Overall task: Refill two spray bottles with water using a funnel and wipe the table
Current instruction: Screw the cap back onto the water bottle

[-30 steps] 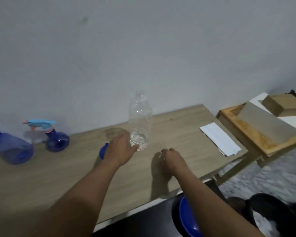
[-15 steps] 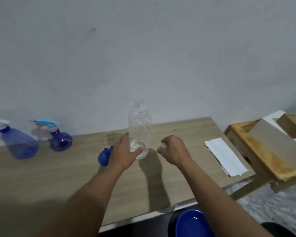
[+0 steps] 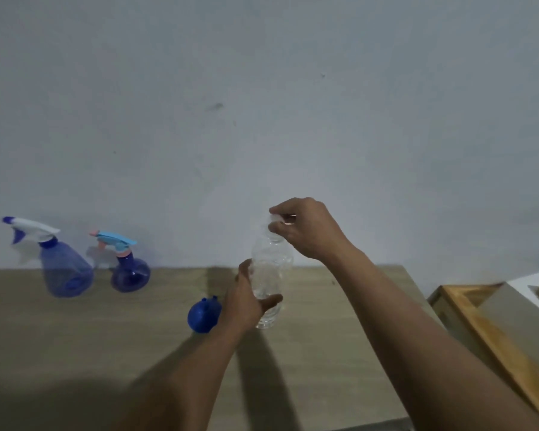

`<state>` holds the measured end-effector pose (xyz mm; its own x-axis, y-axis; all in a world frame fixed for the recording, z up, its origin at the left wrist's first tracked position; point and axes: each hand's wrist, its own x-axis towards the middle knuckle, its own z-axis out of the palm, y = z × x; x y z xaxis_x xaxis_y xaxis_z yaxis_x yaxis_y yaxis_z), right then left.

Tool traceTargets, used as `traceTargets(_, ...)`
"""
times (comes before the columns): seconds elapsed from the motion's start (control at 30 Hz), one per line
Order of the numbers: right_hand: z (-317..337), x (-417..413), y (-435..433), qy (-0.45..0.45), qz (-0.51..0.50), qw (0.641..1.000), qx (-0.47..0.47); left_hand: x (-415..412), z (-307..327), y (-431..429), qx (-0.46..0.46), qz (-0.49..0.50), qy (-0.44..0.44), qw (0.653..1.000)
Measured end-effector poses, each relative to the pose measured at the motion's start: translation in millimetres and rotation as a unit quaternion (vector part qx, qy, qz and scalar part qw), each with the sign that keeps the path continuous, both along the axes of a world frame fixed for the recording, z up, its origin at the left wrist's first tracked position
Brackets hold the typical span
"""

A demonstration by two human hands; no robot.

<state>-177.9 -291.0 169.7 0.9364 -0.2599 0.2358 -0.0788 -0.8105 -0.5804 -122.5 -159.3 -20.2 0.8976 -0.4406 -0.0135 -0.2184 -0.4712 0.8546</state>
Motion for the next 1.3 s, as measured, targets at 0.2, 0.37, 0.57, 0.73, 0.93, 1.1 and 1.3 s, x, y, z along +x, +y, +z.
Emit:
traceTargets(0.2, -4.3, 11.9, -9.5, 0.029, 0.029, 0.999, -0.033, 2.1, -5.7, -0.8, -0.015, 0.005, 0.01, 1.0)
traceTargets(0.37, -8.0, 14.6, -10.8, 0.036, 0.007, 0.997, -0.063, 1.6, -8.2, -5.6, -0.015, 0.014, 0.006, 1.0)
traceTargets(0.57, -14.2, 8.2, -7.9, 0.017, 0.022, 0.993, -0.115, 1.9, -8.4, -6.3, 0.001, 0.032, -0.012, 0.999)
traceTargets(0.73, -11.3, 7.2, -7.2, 0.037, 0.031, 0.991, -0.123, 1.8, -8.1, -7.1, -0.001, 0.043, -0.012, 0.999)
traceTargets(0.93, -16.9, 8.1, 0.7, 0.019, 0.016, 0.994, -0.107, 3.5, -6.8, -6.5, -0.003, 0.04, -0.01, 0.999)
traceTargets(1.1, -8.2, 13.6, -5.4, 0.063, 0.008, 0.992, -0.109, 3.2, -5.3, -9.3, 0.002, 0.04, -0.02, 0.999)
traceTargets(1.3, -2.6, 20.6, -14.5, 0.096, 0.057, 0.989, -0.101, 4.4, -6.4, -10.7, 0.012, 0.04, -0.023, 0.999)
